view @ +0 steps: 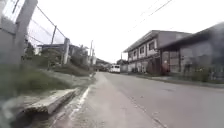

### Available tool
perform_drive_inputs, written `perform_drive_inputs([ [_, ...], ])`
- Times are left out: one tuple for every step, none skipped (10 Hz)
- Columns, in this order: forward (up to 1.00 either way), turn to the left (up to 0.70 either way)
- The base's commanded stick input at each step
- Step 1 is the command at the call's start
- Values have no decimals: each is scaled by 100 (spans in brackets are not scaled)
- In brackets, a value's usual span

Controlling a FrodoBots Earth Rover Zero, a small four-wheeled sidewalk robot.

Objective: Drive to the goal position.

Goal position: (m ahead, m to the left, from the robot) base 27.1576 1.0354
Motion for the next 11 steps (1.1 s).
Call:
perform_drive_inputs([
  [70, 0],
  [70, 0],
  [70, 0],
  [70, 0],
  [70, 0],
  [70, 0],
  [70, 0],
  [70, 0],
  [70, 0],
  [70, 0],
  [70, 0],
])
